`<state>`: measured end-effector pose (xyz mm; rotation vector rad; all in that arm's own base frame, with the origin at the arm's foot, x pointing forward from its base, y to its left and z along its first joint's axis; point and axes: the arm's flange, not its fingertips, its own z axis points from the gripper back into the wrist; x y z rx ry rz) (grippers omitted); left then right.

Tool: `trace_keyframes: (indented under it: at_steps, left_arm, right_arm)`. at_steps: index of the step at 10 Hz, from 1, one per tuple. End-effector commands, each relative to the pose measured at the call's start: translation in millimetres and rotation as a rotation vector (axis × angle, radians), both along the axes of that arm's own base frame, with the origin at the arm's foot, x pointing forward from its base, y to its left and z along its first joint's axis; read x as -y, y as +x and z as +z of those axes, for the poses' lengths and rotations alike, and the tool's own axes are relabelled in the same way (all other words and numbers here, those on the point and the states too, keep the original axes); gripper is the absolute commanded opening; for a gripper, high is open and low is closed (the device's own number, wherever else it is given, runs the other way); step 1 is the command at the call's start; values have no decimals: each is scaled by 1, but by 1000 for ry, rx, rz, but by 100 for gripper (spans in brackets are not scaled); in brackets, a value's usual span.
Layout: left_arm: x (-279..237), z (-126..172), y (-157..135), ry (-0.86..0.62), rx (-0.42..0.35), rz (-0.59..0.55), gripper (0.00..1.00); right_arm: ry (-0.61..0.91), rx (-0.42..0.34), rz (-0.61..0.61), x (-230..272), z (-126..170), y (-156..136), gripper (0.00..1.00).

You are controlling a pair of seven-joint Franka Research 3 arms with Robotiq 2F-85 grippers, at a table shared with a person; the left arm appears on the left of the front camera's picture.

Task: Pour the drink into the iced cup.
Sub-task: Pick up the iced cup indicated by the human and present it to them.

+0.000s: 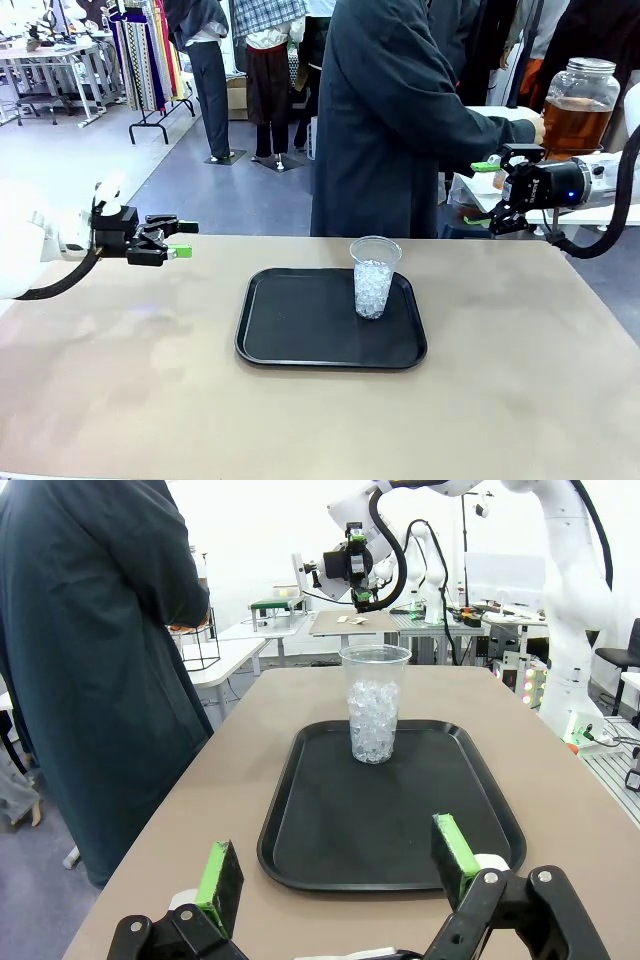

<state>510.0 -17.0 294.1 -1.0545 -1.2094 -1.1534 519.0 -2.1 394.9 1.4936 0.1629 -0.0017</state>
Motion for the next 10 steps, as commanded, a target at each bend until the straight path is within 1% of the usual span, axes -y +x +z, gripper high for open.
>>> trace_keyframes:
  at_steps: [1,10]
  left_arm:
    - [1,2,0,-6,-4,-1,100]
    - [1,2,0,-6,-4,-1,100]
  right_arm:
    - [1,7,-3,0,1,-1,100]
    - [1,7,-3,0,1,-1,100]
